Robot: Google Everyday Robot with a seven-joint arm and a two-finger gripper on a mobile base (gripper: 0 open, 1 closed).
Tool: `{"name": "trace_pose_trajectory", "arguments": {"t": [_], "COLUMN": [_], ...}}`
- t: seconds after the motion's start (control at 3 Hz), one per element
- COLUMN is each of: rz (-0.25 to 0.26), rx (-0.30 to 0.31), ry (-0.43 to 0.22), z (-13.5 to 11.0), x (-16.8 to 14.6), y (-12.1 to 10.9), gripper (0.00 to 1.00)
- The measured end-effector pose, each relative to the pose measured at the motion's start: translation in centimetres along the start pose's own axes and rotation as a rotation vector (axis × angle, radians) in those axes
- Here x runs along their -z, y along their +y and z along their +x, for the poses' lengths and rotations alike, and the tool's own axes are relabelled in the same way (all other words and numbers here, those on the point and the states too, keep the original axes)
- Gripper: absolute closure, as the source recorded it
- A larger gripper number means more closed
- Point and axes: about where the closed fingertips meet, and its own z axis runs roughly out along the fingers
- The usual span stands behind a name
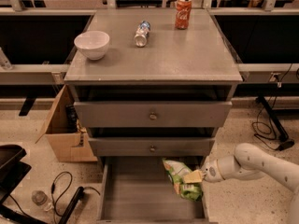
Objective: Place green rice chip bag into bottom drawer
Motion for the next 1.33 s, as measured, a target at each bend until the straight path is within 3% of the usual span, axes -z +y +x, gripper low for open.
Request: {"name": "trace_pose_trajectory", "arguments": {"t": [0.33,0.67,1.0,1.33], "rz": [0.000,0.000,0.000,0.036], "rx": [0.000,0.000,0.000,0.036], "ry": [0.000,0.000,0.000,0.021], "z": [0.0,0.0,0.0,0.0], "x": [0.0,0.0,0.0,1.4], "y": [0.0,0.0,0.0,2.6], "gripper": [0.10,0.00,0.00,0.00]}}
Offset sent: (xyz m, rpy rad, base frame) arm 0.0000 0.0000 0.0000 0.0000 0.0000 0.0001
